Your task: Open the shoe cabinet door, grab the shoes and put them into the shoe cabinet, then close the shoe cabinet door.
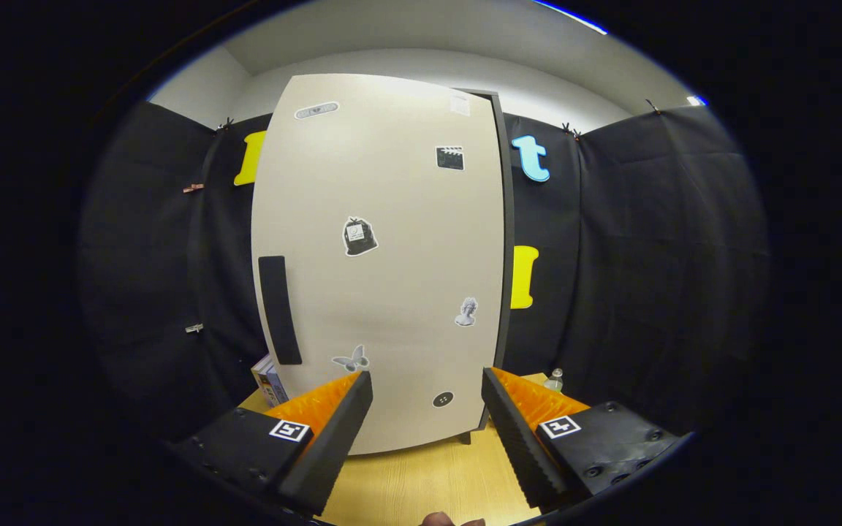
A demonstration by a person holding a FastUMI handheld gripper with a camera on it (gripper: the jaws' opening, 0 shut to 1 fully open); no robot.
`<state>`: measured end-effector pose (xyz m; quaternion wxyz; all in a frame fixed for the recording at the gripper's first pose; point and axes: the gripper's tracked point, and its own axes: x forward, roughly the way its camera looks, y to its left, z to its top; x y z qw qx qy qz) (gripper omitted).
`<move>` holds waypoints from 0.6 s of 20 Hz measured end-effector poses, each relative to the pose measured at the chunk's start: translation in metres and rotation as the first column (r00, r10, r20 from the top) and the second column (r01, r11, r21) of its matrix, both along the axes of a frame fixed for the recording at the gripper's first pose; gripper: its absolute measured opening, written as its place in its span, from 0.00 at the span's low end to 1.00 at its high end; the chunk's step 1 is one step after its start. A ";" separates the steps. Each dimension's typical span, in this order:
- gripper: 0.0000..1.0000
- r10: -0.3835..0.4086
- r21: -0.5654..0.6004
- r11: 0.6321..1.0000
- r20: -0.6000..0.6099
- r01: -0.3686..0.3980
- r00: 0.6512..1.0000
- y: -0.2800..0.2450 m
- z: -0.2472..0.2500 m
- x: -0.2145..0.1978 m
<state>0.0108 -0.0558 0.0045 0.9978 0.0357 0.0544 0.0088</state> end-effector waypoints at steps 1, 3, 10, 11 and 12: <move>0.98 -0.002 0.000 1.000 -0.001 0.002 1.000 -0.001 0.000 0.000; 0.98 -0.002 0.003 1.000 -0.001 0.002 1.000 -0.002 -0.001 -0.002; 0.98 -0.007 0.005 1.000 -0.006 0.007 1.000 -0.007 -0.002 -0.005; 0.98 -0.007 0.008 1.000 -0.007 0.007 1.000 -0.007 -0.002 -0.005; 0.98 -0.008 0.010 1.000 -0.008 0.008 1.000 -0.007 -0.002 -0.006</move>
